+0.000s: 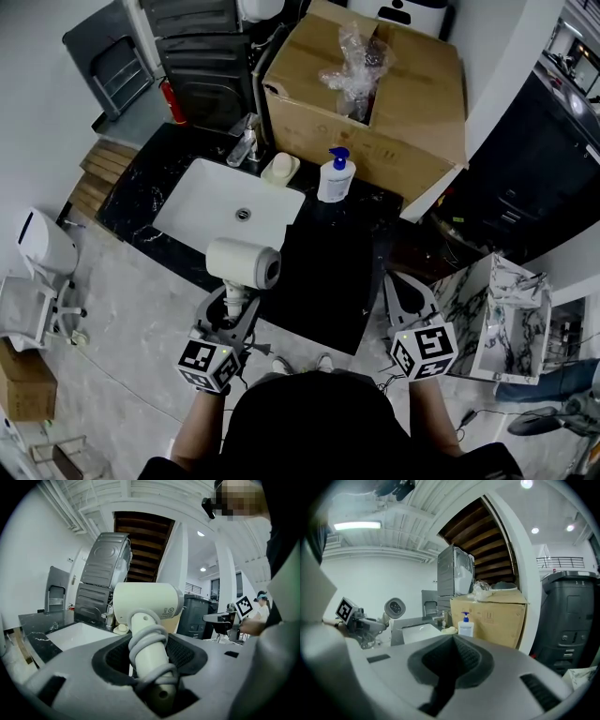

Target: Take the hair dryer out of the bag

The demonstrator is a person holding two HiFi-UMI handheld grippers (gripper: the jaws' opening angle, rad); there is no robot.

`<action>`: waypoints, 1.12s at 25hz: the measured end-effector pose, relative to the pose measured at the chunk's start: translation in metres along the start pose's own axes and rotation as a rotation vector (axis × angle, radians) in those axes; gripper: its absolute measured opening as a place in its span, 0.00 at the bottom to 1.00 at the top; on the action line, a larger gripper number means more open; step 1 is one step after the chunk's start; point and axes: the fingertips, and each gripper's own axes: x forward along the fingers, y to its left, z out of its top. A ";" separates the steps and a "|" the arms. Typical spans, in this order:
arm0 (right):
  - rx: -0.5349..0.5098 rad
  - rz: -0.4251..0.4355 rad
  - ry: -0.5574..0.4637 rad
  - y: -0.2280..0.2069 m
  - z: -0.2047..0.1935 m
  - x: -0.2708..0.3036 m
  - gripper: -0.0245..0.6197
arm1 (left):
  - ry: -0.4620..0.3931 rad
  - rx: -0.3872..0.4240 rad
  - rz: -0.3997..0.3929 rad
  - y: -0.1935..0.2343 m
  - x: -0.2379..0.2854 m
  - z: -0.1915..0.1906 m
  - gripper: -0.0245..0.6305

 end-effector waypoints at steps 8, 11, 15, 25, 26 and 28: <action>0.008 0.004 -0.032 -0.007 0.005 -0.001 0.06 | -0.033 -0.011 0.050 0.004 -0.009 0.006 0.38; 0.004 0.007 -0.036 -0.006 0.006 0.000 0.06 | -0.049 -0.003 0.055 0.003 -0.011 0.010 0.38; 0.000 0.013 -0.047 -0.004 0.009 0.003 0.06 | -0.056 0.019 0.065 0.001 -0.010 0.012 0.38; -0.036 0.014 -0.011 0.002 0.001 0.003 0.06 | -0.070 0.008 0.065 -0.003 -0.015 0.012 0.38; -0.041 0.017 -0.005 0.003 -0.001 0.004 0.06 | -0.071 0.009 0.065 -0.003 -0.015 0.012 0.38; -0.042 0.026 -0.002 0.006 -0.002 0.004 0.06 | -0.072 0.013 0.063 -0.004 -0.017 0.012 0.38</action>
